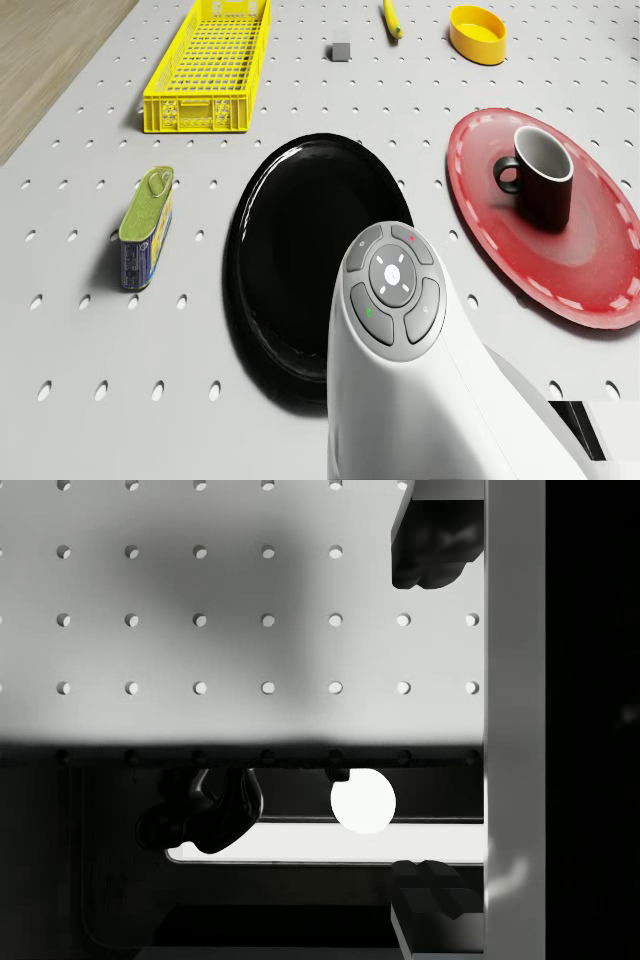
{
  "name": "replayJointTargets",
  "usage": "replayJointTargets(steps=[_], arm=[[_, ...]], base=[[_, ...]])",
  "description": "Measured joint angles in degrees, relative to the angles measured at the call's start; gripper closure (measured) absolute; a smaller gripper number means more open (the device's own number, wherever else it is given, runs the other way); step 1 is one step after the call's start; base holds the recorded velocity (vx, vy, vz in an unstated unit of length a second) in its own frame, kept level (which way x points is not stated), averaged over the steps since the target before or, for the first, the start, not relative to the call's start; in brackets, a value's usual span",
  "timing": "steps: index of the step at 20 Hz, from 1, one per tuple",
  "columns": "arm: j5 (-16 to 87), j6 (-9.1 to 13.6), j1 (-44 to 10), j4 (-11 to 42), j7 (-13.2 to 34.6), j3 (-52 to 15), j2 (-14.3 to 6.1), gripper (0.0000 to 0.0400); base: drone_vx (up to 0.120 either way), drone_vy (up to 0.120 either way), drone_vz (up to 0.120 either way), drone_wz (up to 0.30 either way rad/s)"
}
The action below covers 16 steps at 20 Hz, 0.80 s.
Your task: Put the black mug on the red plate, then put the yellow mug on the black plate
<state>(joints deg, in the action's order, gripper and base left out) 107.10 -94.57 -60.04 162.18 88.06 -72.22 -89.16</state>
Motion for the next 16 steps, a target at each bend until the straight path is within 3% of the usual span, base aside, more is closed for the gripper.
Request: replayJointTargets(steps=[16], arm=[[-0.02, -0.04, -0.02, 0.00, 0.01, -0.01, -0.05, 0.0000]], base=[[-0.120, 0.120, 0.000, 0.000]])
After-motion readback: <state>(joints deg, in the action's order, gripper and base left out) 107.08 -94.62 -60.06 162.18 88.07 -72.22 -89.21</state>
